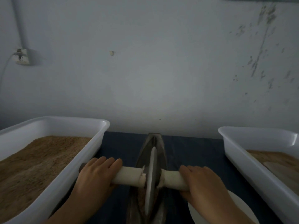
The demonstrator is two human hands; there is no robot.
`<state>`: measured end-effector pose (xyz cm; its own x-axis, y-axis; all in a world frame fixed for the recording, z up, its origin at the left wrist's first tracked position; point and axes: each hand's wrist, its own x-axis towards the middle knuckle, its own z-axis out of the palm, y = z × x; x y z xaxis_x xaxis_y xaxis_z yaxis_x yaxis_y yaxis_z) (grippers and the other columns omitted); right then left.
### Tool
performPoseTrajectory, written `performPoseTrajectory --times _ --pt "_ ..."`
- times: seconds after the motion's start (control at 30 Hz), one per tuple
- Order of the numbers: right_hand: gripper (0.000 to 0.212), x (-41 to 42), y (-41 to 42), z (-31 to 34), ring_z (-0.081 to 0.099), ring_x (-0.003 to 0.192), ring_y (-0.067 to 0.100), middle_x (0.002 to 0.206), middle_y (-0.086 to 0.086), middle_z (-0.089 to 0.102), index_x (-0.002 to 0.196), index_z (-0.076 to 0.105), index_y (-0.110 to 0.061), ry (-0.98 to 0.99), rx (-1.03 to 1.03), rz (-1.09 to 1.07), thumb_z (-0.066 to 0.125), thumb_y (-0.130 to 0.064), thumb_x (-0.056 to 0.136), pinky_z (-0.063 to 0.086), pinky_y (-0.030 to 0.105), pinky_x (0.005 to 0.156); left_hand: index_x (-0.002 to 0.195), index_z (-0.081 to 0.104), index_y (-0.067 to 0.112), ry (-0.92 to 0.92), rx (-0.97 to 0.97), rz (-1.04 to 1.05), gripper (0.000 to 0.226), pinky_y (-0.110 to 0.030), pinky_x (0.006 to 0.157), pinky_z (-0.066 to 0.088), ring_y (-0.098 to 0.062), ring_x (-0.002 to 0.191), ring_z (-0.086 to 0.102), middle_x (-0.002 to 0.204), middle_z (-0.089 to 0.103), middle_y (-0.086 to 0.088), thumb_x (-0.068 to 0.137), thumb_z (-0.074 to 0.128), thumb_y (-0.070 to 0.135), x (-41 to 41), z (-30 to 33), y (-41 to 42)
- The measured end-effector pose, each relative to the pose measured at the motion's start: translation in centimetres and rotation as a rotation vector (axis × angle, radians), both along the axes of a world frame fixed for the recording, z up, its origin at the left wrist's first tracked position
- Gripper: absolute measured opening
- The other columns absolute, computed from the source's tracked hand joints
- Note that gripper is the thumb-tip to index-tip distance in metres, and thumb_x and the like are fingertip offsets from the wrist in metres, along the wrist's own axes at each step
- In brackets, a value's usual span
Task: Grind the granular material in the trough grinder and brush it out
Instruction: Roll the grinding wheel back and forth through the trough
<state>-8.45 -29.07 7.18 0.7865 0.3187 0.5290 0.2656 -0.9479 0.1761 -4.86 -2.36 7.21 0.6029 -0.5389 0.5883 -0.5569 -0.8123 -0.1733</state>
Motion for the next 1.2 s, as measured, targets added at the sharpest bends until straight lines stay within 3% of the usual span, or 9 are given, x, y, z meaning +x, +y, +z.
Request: performPoseTrajectory --times 0.2,0.27,0.33,0.37,0.63,0.83,0.97,1.07,1.2 --pt "0.048 2.2 0.2 0.3 0.048 0.037 0.005 0.043 -0.004 0.051 0.050 0.054 -0.025 0.018 0.004 -0.012 0.086 -0.037 0.017 0.021 0.017 0.048 0.071 0.066 0.020 -0.026 -0.054 0.064 0.061 -0.026 0.043 0.049 -0.011 0.050 0.060 0.061 0.063 0.007 0.019 0.096 0.029 1.8 -0.6 -0.7" --pt "0.040 3.8 0.2 0.3 0.059 0.057 0.009 0.064 -0.006 0.061 0.068 0.060 -0.022 0.040 -0.010 -0.038 0.085 -0.039 0.042 0.026 0.021 0.056 0.069 0.066 0.018 -0.031 -0.080 0.074 0.058 -0.027 0.042 0.048 -0.012 0.049 0.060 0.059 0.063 0.005 0.021 0.096 0.027 3.0 -0.7 -1.3" --pt "0.024 5.5 -0.3 0.2 0.059 0.088 0.014 0.096 -0.005 0.063 0.095 0.056 -0.022 0.101 -0.006 -0.072 0.064 -0.036 0.076 0.025 0.026 0.066 0.067 0.064 0.018 -0.031 -0.097 0.085 0.055 -0.027 0.041 0.046 -0.013 0.048 0.060 0.058 0.062 0.004 0.022 0.095 0.027 4.2 -0.5 -1.8" --pt "0.020 6.2 -0.5 0.2 0.057 0.093 0.016 0.102 -0.005 0.061 0.099 0.053 -0.023 0.133 0.005 -0.093 0.057 -0.032 0.081 0.023 0.027 0.067 0.066 0.064 0.018 -0.031 -0.099 0.097 0.054 -0.027 0.041 0.045 -0.014 0.047 0.060 0.057 0.062 0.004 0.023 0.095 0.026 4.8 -0.4 -2.1" --pt "0.016 8.5 0.0 1.0 0.057 0.093 0.020 0.100 -0.001 0.063 0.097 0.054 -0.020 0.086 -0.027 -0.151 0.055 -0.023 0.082 0.024 0.029 0.068 0.066 0.063 0.014 0.020 -0.171 0.109 0.052 -0.028 0.042 0.046 -0.017 0.047 0.060 0.056 0.062 0.001 0.025 0.096 0.020 6.7 -0.8 -2.5" --pt "0.017 5.0 -0.1 0.5 0.057 0.093 0.016 0.101 -0.006 0.062 0.095 0.052 -0.023 0.150 0.049 -0.143 0.056 -0.034 0.083 0.022 0.027 0.066 0.066 0.064 0.023 0.021 -0.077 0.077 0.060 -0.020 0.039 0.043 -0.007 0.044 0.058 0.053 0.060 0.006 0.015 0.094 0.035 3.3 -0.2 -1.9" --pt "0.032 1.6 0.8 2.0 0.060 0.063 0.009 0.071 -0.006 0.064 0.070 0.056 -0.025 0.129 -0.024 -0.117 0.079 -0.041 0.055 0.022 0.021 0.056 0.068 0.065 0.025 0.055 -0.048 0.043 0.062 -0.018 0.039 0.043 -0.005 0.044 0.057 0.053 0.059 0.008 0.015 0.094 0.038 0.8 -0.4 -0.7" --pt "0.015 0.7 0.7 2.2 0.059 0.091 0.014 0.102 -0.006 0.062 0.093 0.049 -0.028 0.300 -0.015 -0.037 0.056 -0.036 0.083 0.022 0.024 0.055 0.069 0.065 0.028 0.069 -0.023 0.031 0.061 -0.017 0.039 0.045 -0.002 0.044 0.057 0.054 0.060 0.013 0.016 0.093 0.043 -0.4 -0.2 0.1" --pt "0.024 1.5 0.4 2.0 0.058 0.096 0.014 0.107 -0.006 0.061 0.104 0.052 -0.026 0.381 -0.020 -0.055 0.056 -0.037 0.083 0.024 0.019 0.054 0.071 0.065 0.028 0.071 -0.024 0.044 0.060 -0.020 0.040 0.047 -0.002 0.046 0.058 0.056 0.061 0.014 0.019 0.093 0.041 -0.7 -0.3 0.3"
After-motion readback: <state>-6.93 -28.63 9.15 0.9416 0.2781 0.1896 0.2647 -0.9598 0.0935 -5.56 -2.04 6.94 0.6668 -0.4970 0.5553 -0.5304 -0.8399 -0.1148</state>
